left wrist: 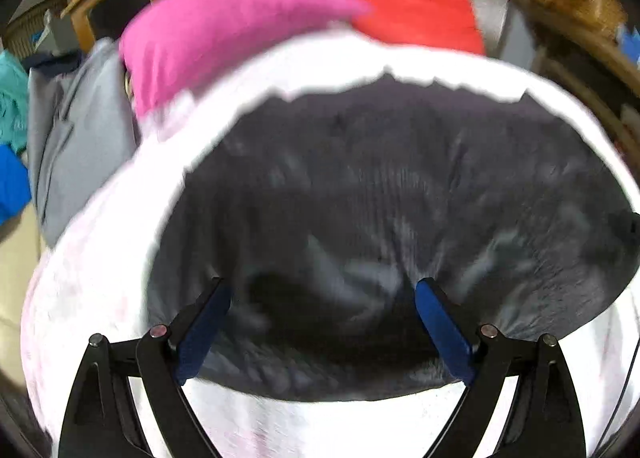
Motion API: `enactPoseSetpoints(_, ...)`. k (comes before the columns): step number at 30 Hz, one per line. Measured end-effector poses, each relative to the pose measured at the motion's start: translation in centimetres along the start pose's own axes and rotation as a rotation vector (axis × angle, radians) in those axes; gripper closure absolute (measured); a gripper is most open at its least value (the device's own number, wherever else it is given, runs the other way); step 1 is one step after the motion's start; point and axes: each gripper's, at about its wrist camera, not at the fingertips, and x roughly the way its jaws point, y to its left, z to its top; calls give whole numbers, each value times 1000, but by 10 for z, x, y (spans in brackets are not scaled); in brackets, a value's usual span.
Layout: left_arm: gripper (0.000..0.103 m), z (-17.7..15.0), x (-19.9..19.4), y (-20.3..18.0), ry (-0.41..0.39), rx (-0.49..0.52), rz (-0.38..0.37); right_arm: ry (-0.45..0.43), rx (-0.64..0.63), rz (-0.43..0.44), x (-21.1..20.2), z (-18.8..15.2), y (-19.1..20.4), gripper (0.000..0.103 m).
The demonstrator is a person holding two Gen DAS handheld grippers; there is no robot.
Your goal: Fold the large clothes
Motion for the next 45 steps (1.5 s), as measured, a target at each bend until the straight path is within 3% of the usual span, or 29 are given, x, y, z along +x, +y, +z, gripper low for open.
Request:
enactPoseSetpoints(2, 9, 13, -16, 25, -92, -17, -5, -25, 57, 3, -7, 15, -28, 0)
enactPoseSetpoints(4, 9, 23, -12, 49, -97, -48, -7, 12, 146, 26, 1, 26, -63, 0)
enactPoseSetpoints(6, 9, 33, 12, 84, -24, -135, -17, 61, 267, 90, 19, 29, -100, 0)
enactPoseSetpoints(8, 9, 33, 35, 112, 44, -237, -84, 90, 371, 168, 32, 25, -126, 0)
enactPoseSetpoints(12, 9, 32, 60, 137, 100, -356, -186, 122, 468, 304, 56, 20, -142, 0)
enactPoseSetpoints(14, 9, 36, 72, 141, 133, -397, -274, 148, 479, 346, 64, 20, -140, 0)
enactPoseSetpoints(16, 9, 39, 82, 141, 156, -408, -312, 165, 460, 375, 74, 25, -133, 0)
enactPoseSetpoints(19, 9, 40, 86, 135, 157, -408, -319, 175, 431, 372, 81, 30, -125, 0)
enactPoseSetpoints(21, 9, 41, 83, 136, 147, -413, -336, 173, 421, 420, 80, 34, -119, 15)
enactPoseSetpoints(23, 9, 43, 78, 140, 115, -420, -360, 174, 359, 397, 74, 34, -114, 22)
enactPoseSetpoints(25, 9, 40, 83, 140, 124, -413, -360, 198, 314, 374, 80, 33, -110, 23)
enactPoseSetpoints(27, 9, 35, 100, 139, 202, -409, -345, 232, 329, 366, 90, 27, -111, 22)
enactPoseSetpoints(29, 9, 33, 103, 135, 185, -394, -330, 212, 324, 369, 89, 26, -107, 22)
enactPoseSetpoints(30, 12, 34, 101, 132, 181, -379, -312, 214, 315, 377, 89, 26, -104, 22)
enactPoseSetpoints(31, 33, 36, 101, 128, 179, -365, -306, 225, 284, 362, 90, 27, -97, 24)
enactPoseSetpoints(32, 46, 38, 101, 121, 187, -335, -312, 239, 249, 338, 91, 29, -90, 40)
enactPoseSetpoints(33, 52, 42, 98, 114, 188, -308, -276, 259, 222, 335, 90, 31, -84, 59)
enactPoseSetpoints(34, 68, 47, 95, 107, 190, -278, -265, 262, 212, 328, 88, 33, -80, 64)
enactPoseSetpoints(35, 75, 51, 91, 101, 193, -258, -240, 265, 195, 306, 84, 38, -74, 73)
enactPoseSetpoints(38, 84, 68, 77, 85, 195, -208, -148, 268, 138, 259, 67, 54, -57, 81)
enactPoseSetpoints(40, 85, 78, 64, 80, 170, -195, -134, 235, 105, 262, 43, 70, -44, 83)
enactPoseSetpoints(45, 86, 98, -34, 69, -12, -151, -161, 125, 13, 266, -41, 97, -17, 89)
